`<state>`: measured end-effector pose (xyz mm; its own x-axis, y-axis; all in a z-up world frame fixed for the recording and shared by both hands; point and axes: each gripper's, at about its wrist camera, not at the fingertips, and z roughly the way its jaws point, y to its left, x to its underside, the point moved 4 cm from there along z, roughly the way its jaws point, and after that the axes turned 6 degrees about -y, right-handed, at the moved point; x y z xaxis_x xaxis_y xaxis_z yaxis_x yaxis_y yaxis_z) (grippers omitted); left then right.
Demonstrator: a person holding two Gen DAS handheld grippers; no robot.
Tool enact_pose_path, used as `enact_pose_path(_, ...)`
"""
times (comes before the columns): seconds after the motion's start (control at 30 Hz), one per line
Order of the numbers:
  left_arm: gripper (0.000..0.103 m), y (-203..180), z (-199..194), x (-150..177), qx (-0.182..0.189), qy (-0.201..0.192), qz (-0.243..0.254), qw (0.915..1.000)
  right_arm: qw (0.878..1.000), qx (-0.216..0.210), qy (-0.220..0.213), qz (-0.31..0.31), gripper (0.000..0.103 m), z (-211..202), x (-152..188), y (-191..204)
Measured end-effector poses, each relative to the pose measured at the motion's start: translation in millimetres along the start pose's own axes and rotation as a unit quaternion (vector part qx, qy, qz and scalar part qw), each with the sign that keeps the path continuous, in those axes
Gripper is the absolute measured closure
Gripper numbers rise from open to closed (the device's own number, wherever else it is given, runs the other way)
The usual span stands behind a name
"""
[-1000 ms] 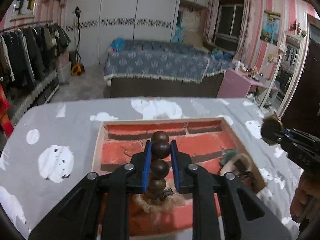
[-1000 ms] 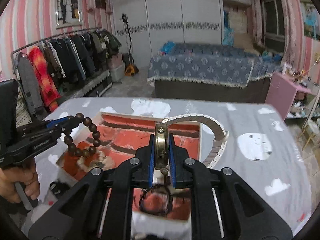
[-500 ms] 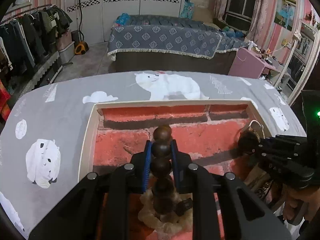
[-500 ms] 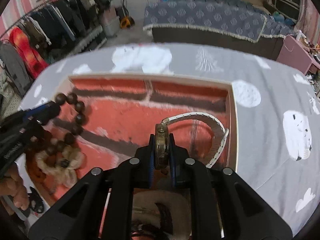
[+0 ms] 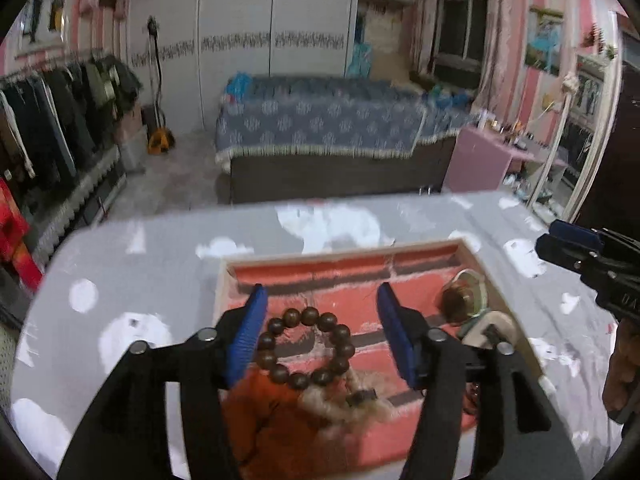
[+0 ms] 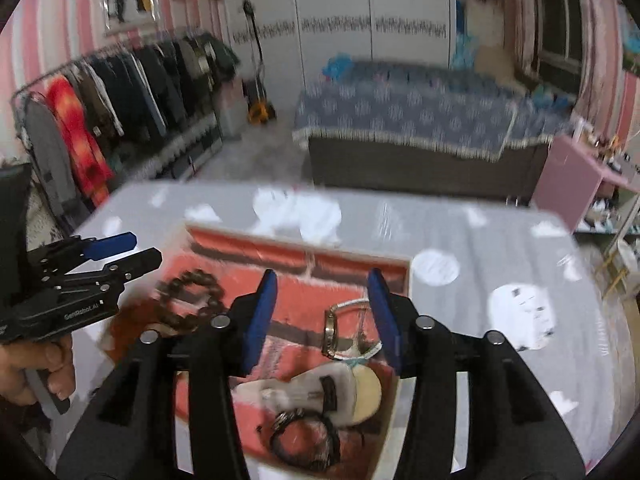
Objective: Organize jewelry
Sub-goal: 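Open both tools to release the watch and bead bracelet, then withdraw, then grasp the black claw clip with the left tool while the right tool grasps the black cord bundle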
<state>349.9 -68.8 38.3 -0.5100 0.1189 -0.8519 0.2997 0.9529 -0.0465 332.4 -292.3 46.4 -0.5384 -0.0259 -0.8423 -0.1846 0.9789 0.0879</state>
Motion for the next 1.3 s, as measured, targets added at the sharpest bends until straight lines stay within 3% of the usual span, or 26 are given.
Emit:
enact_pose_path(0.13, 0.038, 3.7, -67.6, 13.3, -0.014, -0.058, 0.009, 0.9982, 0.999, 0.001, -0.049, 0.0, 0.047, -61.8, 16.4, 0.8)
enact_pose_path(0.3, 0.026, 13.9, -133.2, 76.0, -0.056, -0.098, 0.009, 0.9935, 0.997, 0.018, -0.076, 0.006, 0.038, -118.8, 84.5, -4.5)
enact_pose_path(0.47, 0.024, -0.7, -159.0, 148.3, -0.075, -0.088, 0.016, 0.9931, 0.996, 0.006, -0.063, 0.062, 0.037, -140.9, 149.0, -5.1)
enact_pose_path(0.63, 0.024, -10.9, -156.0, 189.8, -0.073, -0.058, -0.009, 0.9956, 0.998, 0.038, -0.042, 0.041, 0.035, -147.1, 194.3, 10.1)
enact_pose_path(0.7, 0.024, -11.7, -157.3, 192.3, -0.077, -0.058, -0.006, 0.9954, 0.998, 0.041, -0.038, 0.033, 0.035, -148.1, 205.1, 15.1)
enact_pose_path(0.77, 0.016, -8.6, -157.7, 193.0, -0.084, -0.061, -0.014, 0.9945, 0.998, 0.044, -0.039, 0.024, 0.035, -146.5, 211.4, 21.4)
enact_pose_path(0.93, 0.015, -4.2, -152.2, 195.7, -0.097, -0.044, -0.025, 0.994, 0.998, 0.047, -0.037, -0.003, 0.036, -142.7, 216.0, 32.4)
enact_pose_path(1.17, 0.015, -12.5, -149.0, 195.7, -0.102, -0.038, 0.002, 0.994, 0.998, 0.045, -0.028, -0.018, 0.036, -139.4, 214.3, 37.0)
enact_pose_path(1.23, 0.015, -12.6, -147.8, 196.2, -0.103, -0.036, 0.003, 0.9941, 0.999, 0.044, -0.024, -0.02, 0.039, -137.2, 214.6, 37.6)
enact_pose_path(1.3, 0.015, -13.5, -146.5, 195.8, -0.105, -0.032, 0.007, 0.994, 0.999, 0.041, -0.017, -0.019, 0.049, -135.8, 213.8, 37.4)
